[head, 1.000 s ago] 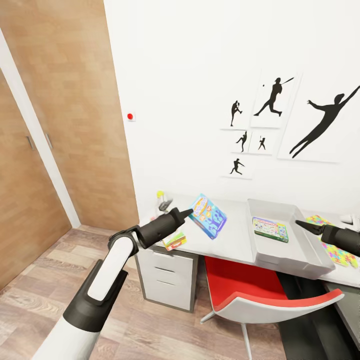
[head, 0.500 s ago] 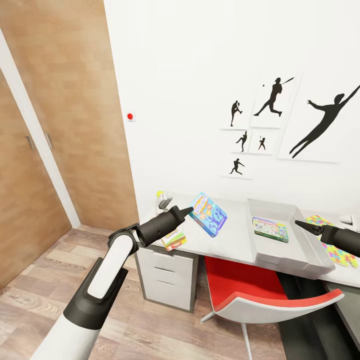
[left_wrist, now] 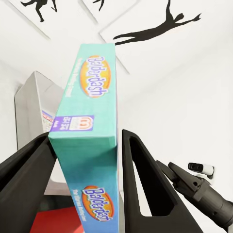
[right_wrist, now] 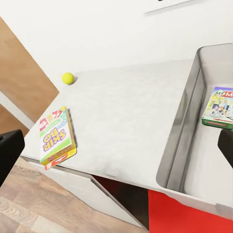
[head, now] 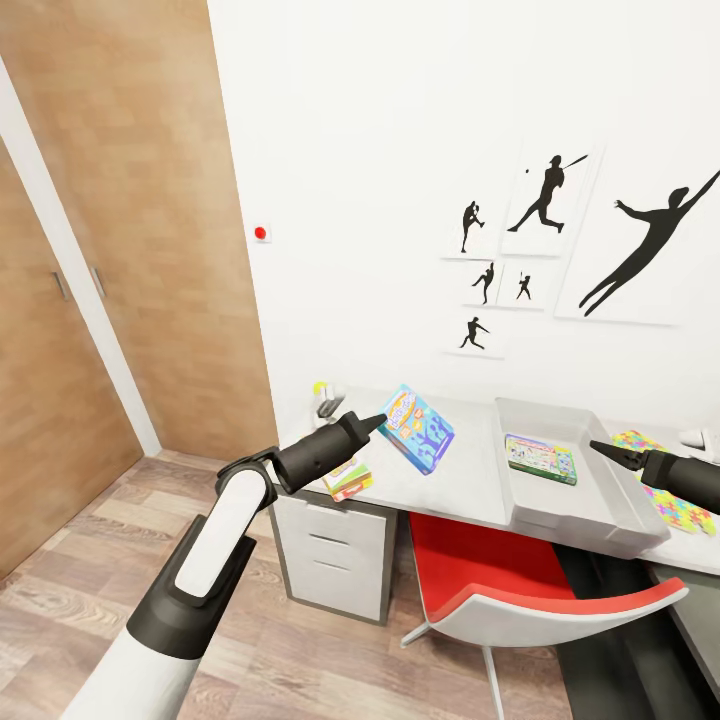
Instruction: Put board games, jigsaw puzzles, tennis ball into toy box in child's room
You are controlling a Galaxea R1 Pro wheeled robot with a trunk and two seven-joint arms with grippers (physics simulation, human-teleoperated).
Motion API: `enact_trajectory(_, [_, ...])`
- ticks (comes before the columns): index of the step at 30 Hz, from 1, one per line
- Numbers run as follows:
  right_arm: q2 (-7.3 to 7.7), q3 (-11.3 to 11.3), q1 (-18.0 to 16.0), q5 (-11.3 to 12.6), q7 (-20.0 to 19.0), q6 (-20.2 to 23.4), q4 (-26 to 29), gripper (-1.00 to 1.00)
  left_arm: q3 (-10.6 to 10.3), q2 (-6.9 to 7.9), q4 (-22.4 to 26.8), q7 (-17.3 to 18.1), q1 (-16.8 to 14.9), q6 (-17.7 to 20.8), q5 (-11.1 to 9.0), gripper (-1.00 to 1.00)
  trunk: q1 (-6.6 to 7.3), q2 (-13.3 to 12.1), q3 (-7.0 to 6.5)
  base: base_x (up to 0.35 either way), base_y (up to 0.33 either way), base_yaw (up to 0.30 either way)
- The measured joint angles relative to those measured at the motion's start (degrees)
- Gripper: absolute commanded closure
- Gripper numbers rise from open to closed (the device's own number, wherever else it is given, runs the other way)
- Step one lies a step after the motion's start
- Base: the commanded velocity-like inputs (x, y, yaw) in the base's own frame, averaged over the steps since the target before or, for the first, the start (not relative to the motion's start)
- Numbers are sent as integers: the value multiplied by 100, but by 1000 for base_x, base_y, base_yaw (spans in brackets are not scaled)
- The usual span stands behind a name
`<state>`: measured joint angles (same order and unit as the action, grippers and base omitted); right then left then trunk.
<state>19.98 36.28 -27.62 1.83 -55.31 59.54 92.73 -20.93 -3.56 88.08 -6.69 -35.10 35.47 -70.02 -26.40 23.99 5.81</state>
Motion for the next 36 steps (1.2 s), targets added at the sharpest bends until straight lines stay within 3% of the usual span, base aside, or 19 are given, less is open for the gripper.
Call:
enact_trajectory(9, [-3,-1,2,4,2,0,19,-100,-2,-1,11,-1,-3,1,-7,100,0,0,0,0,0,-3])
enact_trajectory(14, [-29,5,87,82,0,-1,-17,-100,26,18,-17,-5,29,19,-112,100,0,0,0,0,0,-84])
enact_trajectory(29, [-52,-9,146,127,23,-2,-59,-100,65,52,-159,5,51,35,-236,100,0,0,0,0,0,-235])
enact_trajectory(36, [-55,-10,149,129,25,-2,-62,-100,68,69,-186,8,52,34,-458,100,0,0,0,0,0,-278])
